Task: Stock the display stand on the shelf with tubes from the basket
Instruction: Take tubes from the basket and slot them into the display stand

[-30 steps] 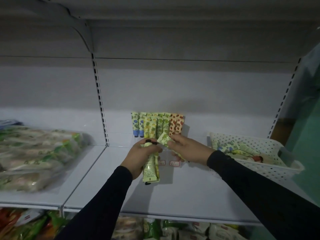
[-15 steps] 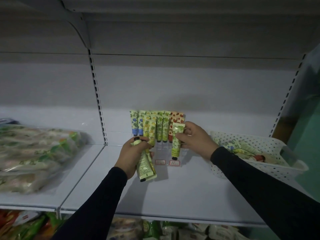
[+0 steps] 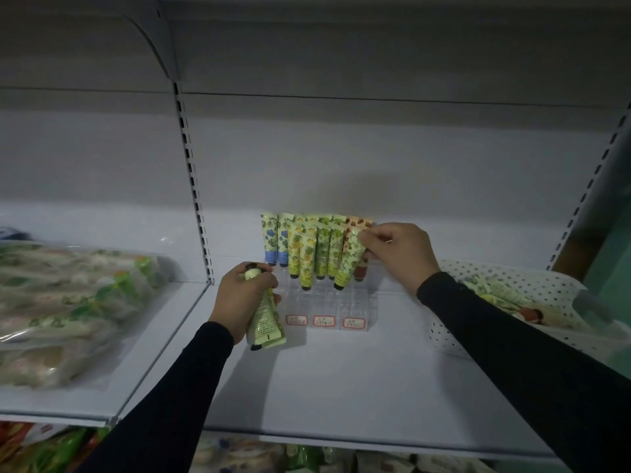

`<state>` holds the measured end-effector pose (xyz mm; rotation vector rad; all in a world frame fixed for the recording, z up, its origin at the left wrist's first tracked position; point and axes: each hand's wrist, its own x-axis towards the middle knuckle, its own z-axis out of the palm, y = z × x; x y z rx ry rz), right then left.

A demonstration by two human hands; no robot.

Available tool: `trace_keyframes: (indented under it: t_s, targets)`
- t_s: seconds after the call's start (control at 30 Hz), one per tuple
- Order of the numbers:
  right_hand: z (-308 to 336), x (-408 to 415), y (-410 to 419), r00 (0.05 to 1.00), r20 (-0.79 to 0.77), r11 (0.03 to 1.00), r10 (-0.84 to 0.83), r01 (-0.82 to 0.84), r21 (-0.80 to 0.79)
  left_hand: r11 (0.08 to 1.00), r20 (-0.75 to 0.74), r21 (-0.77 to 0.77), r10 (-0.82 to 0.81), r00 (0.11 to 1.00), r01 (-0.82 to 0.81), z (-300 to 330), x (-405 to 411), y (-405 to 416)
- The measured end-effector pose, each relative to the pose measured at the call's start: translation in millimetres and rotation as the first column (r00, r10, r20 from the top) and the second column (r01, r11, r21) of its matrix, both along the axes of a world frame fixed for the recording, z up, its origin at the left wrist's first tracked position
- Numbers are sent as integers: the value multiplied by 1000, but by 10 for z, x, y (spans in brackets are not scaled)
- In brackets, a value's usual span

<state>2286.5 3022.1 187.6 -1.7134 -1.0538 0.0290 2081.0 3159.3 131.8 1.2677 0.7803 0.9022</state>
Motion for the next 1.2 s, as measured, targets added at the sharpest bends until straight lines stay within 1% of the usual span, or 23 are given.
trace_keyframes:
  t_s: [0.07, 0.13, 0.23, 0.3, 0.47, 0.57, 0.67, 0.8, 1.2]
  targets:
    - [10, -18, 58, 998, 61, 1000, -29, 28, 2, 999, -41, 33, 11, 999, -9, -10, 2, 40]
    - [17, -36, 125, 985, 160, 997, -70, 75, -25, 999, -71, 53, 5, 997, -2, -20, 4, 67]
    - [1, -61, 216, 951, 297, 992, -92, 112, -53, 999, -84, 47, -2, 996, 6, -50, -2, 104]
    - [-29, -82, 250, 937, 335, 992, -94, 117, -50, 999, -86, 40, 3, 996, 1, -71, -8, 119]
    - [-81, -121, 292, 929, 364, 991, -68, 104, -80, 1000, -59, 25, 3, 998, -2, -123, -21, 146]
    - [-101, -143, 305, 937, 345, 992, -50, 86, -89, 1000, -58, 26, 2, 998, -1, -133, -15, 158]
    - [-93, -163, 326, 933, 356, 989, -59, 102, -104, 999, -65, 33, 5, 998, -3, -133, -11, 160]
    - [-40, -165, 362, 921, 383, 975, -63, 138, -173, 999, -66, 33, 13, 998, -11, -131, -8, 168]
    - [-40, -139, 425, 922, 379, 975, -82, 152, -160, 1000, -64, 28, 4, 998, -3, -116, 3, 146]
